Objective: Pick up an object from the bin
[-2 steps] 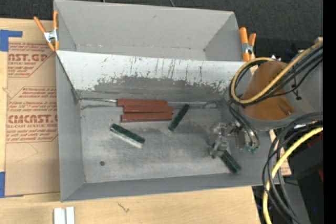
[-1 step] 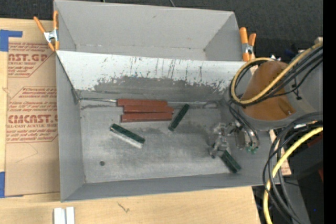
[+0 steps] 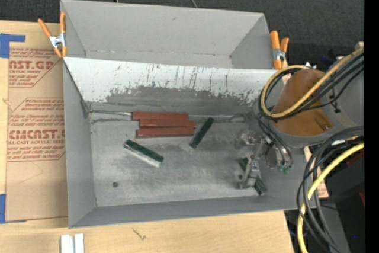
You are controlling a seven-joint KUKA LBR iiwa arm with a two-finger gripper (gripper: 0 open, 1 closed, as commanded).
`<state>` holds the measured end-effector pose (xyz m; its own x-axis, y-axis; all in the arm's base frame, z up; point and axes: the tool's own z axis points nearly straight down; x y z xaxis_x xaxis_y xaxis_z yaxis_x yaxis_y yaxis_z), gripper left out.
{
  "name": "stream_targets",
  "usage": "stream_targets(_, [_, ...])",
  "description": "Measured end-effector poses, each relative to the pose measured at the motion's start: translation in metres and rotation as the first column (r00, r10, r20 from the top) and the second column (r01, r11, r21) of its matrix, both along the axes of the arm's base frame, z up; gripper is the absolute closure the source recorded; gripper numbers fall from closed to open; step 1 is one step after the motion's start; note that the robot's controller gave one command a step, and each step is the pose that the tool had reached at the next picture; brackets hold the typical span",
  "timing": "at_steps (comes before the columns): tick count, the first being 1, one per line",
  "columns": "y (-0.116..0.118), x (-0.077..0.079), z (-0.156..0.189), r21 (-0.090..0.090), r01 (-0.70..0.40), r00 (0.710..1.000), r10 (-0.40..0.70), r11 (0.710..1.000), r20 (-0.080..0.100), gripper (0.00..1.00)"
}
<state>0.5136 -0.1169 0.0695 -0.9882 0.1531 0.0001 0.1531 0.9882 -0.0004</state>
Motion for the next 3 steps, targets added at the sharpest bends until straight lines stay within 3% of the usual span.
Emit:
stream_targets(2, [0.002,0.0,0.014,0.001,0.041,0.999,-0.041,0.999,0.0,0.0])
stream_targets(3, [-0.039,0.02,0.012,0.0,0.048,0.999,-0.048,0.999,0.001,1.0])
